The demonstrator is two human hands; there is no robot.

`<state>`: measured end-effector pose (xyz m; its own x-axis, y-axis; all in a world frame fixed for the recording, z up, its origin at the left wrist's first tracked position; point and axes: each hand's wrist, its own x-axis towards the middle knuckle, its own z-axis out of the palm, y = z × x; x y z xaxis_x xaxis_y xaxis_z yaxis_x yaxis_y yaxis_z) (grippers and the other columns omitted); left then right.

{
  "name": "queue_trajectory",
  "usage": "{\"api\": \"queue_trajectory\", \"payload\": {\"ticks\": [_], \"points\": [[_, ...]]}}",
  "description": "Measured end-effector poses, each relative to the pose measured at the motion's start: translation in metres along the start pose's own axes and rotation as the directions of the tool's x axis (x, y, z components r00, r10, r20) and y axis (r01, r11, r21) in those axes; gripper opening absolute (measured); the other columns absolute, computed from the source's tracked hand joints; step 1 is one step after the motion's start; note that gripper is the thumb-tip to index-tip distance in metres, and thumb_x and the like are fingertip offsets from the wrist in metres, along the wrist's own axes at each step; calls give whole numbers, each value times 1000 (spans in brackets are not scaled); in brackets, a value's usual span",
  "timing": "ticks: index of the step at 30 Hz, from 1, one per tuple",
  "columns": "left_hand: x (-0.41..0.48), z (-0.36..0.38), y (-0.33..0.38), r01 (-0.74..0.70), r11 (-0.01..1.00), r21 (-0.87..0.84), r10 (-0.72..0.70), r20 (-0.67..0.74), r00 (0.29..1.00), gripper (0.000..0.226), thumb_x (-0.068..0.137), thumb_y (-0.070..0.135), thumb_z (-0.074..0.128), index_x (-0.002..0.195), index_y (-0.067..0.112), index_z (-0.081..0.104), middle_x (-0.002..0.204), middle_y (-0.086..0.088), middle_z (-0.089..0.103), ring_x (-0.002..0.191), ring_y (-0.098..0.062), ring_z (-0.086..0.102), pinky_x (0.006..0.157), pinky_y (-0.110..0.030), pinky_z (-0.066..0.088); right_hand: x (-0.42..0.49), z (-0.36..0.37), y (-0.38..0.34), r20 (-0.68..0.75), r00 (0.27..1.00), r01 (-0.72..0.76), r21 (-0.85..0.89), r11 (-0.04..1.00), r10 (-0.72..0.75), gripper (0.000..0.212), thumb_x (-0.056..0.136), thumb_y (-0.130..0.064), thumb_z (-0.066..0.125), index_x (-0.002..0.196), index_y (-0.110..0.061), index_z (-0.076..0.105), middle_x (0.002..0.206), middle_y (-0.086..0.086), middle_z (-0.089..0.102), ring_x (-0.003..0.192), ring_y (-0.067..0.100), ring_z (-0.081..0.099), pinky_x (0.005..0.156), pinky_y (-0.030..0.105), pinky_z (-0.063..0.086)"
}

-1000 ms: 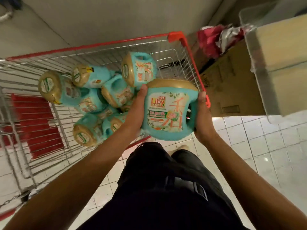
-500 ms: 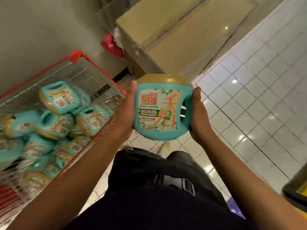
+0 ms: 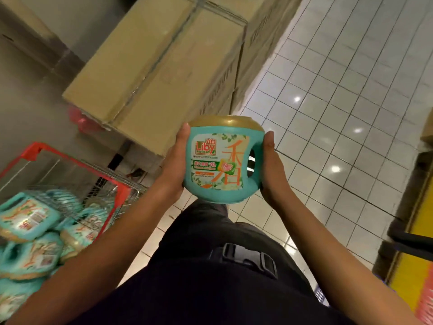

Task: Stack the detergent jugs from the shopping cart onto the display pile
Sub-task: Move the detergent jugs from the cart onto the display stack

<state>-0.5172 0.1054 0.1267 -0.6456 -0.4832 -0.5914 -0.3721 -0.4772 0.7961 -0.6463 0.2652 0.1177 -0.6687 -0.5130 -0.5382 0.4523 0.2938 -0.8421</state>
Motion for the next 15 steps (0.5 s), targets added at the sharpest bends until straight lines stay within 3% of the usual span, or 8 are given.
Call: {"api": "queue_trajectory", "payload": {"ticks": [4, 9, 15], "points": [[50, 19, 40, -27, 1000, 7, 27, -31, 999, 74, 88, 85, 40, 117, 29, 80, 115, -7, 80, 108, -26, 78, 94, -49, 63, 52, -10, -37, 14, 999, 35, 10, 999, -35, 64, 111, -58, 15, 115, -23, 70, 107, 7, 77, 109, 35, 74, 93, 50, 62], [114, 34, 96, -39, 999, -12, 39, -14, 999, 75, 87, 87, 40, 116, 31, 80, 115, -7, 80, 107, -26, 78, 82, -39, 66, 126, -17, -92, 53, 998, 41, 13, 999, -41, 69, 109, -64, 17, 114, -20, 70, 100, 1, 78, 98, 22, 75, 89, 45, 63], [179, 34, 146, -105, 994, -21, 104, -70, 992, 80, 88, 90, 36, 118, 30, 79, 115, -8, 80, 108, -29, 78, 96, -55, 62, 200, -9, -155, 128, 989, 73, -31, 997, -68, 70, 106, -70, 19, 109, -26, 74, 101, 0, 77, 97, 22, 74, 91, 43, 62]]}}
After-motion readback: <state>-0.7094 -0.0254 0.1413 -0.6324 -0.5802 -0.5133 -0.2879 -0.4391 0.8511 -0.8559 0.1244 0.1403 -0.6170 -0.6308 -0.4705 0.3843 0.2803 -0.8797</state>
